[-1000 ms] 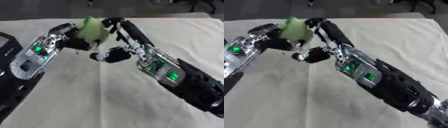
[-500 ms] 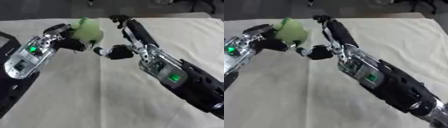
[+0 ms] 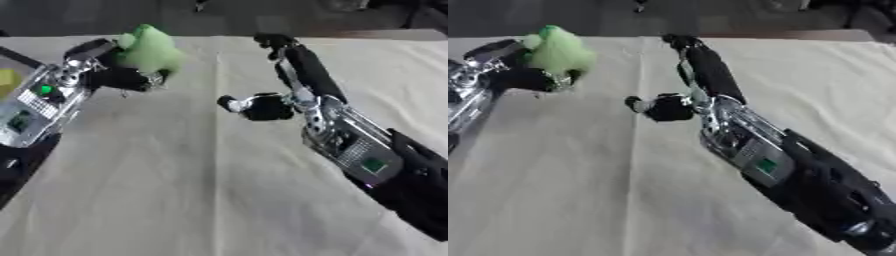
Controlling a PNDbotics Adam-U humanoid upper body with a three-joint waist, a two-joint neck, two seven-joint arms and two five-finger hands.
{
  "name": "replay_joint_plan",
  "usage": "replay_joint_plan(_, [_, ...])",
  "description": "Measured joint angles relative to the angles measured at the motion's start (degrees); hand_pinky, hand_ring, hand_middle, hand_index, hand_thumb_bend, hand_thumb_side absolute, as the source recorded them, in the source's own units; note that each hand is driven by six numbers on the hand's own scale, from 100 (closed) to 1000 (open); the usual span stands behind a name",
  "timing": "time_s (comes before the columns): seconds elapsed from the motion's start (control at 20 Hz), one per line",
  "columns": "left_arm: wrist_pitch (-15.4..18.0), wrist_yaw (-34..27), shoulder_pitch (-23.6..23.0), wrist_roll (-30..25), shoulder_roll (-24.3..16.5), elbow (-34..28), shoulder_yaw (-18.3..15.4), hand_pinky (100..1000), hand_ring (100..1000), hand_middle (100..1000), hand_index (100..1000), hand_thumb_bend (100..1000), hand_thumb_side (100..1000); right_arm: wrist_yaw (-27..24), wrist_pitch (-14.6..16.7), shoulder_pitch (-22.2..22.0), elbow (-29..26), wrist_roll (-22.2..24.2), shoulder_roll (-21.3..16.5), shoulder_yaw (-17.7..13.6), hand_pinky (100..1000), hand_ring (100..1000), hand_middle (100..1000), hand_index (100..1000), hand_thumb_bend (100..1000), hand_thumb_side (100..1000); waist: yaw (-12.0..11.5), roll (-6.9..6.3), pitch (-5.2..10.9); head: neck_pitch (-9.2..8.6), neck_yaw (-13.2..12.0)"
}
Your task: Pick up the objects with one hand, pass them to the other hand, and then place them into the box on the other side of the table.
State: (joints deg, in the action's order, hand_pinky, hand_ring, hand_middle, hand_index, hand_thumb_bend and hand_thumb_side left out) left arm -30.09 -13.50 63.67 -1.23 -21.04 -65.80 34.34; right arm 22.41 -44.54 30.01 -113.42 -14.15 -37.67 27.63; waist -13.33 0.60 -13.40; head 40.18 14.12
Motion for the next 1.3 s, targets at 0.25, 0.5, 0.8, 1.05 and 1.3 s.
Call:
replay_joint_plan(0.25, [0.75, -0.16, -1.97, 2.05, -3.73, 0.25, -2.99, 827, 511, 417, 316, 100, 100, -0.24, 0.31, -1.4, 0.0, -0.64, -0.5, -0.02, 615, 800, 833, 917, 681, 349, 0.28, 0.0, 0.01, -0.32, -3.06])
replay_joint_plan(0.5, [1.19, -0.96, -4.3, 4.54, -7.41, 0.34, -5.66, 827, 514, 418, 316, 100, 100, -0.43, 0.89, -2.28, 0.0, -1.31, -0.74, -0.36, 611, 799, 832, 916, 683, 345, 0.49, 0.0, 0.01, -1.32, -6.74])
replay_joint_plan(0.8, [1.71, -1.34, -7.38, 7.35, -11.84, 1.61, -8.99, 826, 517, 419, 317, 100, 100, -0.9, 1.49, -2.96, 0.0, -2.4, -1.21, -0.96, 609, 798, 832, 915, 680, 341, 0.57, 0.0, 0.01, -2.56, -11.49])
replay_joint_plan(1.05, [1.98, -0.71, -8.84, 9.37, -13.53, 4.88, -11.69, 823, 519, 420, 318, 100, 100, -1.4, 1.67, -4.43, -0.01, -3.68, -1.56, -1.66, 609, 799, 833, 915, 680, 341, 0.56, 0.01, 0.01, -2.73, -12.85])
replay_joint_plan(1.3, [2.53, 2.37, -9.1, 11.71, -13.76, 10.8, -15.07, 820, 519, 421, 320, 100, 100, -2.07, 1.98, -5.69, -0.01, -5.4, -1.61, -2.52, 602, 797, 832, 914, 678, 333, 0.94, 0.02, 0.01, -2.64, -12.97])
